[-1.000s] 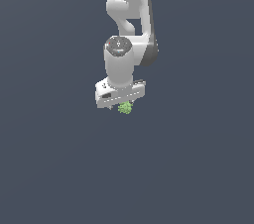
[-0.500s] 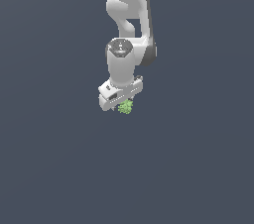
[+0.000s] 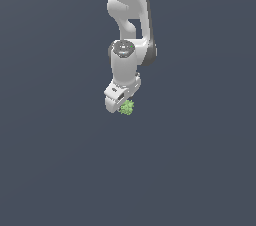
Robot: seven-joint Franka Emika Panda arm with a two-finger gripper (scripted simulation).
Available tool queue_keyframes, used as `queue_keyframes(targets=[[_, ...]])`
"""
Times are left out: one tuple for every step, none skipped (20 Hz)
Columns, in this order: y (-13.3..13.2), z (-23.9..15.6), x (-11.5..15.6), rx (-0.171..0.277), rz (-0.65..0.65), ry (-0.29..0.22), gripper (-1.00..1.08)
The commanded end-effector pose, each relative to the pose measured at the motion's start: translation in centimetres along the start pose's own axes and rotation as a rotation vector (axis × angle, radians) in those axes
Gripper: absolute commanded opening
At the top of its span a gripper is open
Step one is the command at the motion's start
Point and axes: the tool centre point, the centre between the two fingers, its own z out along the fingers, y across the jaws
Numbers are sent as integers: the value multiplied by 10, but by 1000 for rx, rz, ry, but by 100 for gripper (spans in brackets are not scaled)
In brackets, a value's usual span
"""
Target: Pick up the object and move it to a goal position.
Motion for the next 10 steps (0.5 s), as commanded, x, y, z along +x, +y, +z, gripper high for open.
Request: queue_keyframes(targets=[[-5,4,-2,-1,-72,3,100],[-7,5,-3,-2,-97,3,100],[-9,6,-3,-2,-121,4,100],[-11,7,-4,-2,-144,5,100],[-12,8,-5,-3,-165,6,100],[-14,9,-5,-3,-185,7,100],[-15,10,-6,-4,-203,7,100],[-17,11,-6,-4,-220,8,100],[-18,12,-7,-4,-235,9,100],[-19,12,-7,-4,-249,9,100]])
